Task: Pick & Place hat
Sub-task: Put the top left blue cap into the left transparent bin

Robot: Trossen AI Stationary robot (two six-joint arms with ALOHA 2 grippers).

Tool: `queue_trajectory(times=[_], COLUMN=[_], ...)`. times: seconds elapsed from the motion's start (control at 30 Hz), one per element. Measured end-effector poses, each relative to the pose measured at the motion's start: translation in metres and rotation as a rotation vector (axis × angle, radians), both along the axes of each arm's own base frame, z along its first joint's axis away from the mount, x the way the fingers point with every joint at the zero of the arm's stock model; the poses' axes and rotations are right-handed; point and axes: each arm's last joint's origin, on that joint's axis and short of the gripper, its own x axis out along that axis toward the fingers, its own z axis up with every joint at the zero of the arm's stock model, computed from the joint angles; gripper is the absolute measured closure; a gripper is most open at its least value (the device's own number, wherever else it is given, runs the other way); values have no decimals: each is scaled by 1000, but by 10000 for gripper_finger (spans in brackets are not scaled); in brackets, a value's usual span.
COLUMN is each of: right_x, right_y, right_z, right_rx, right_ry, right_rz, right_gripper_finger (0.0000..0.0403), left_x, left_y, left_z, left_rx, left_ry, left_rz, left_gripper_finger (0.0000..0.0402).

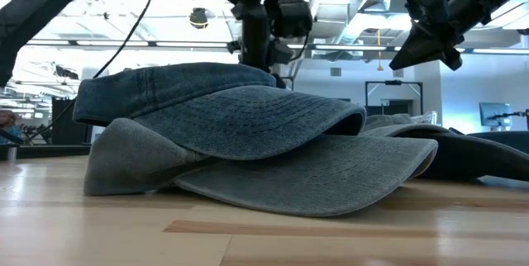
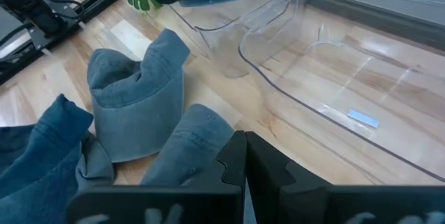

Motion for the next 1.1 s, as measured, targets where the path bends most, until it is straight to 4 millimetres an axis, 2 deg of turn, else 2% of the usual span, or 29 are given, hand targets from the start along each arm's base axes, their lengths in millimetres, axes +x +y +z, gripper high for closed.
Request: queue_trajectory(times=[0.07, 0.17, 0.33, 0.47, 0.73, 0.93, 1.1], right_x=[0, 0, 2, 3, 3, 3, 3], right_y=[0, 0, 0, 0, 0, 0, 0], right_z=[0, 0, 2, 4, 4, 4, 4], right_rx=[0, 0, -1, -2, -2, 21, 31], right_ry=[-1, -5, -31, -55, -58, -73, -78], right_rz=[-1, -1, -1, -2, -2, -21, -28], right_gripper_finger=[403, 403, 403, 403, 403, 403, 403], left_x=[-5, -12, -24, -29, -18, -14, -21], left_y=[-4, -9, -21, -32, -60, -74, -70], left_z=[2, -7, -24, -39, -32, -36, -40], left_rx=[31, 57, 104, 64, 84, -102, -214], left_ry=[-78, -142, -163, -129, -68, -125, -156], left_rz=[-9, -40, -79, -113, -220, -314, -249], left_gripper_finger=[401, 401, 401, 398, 385, 370, 351])
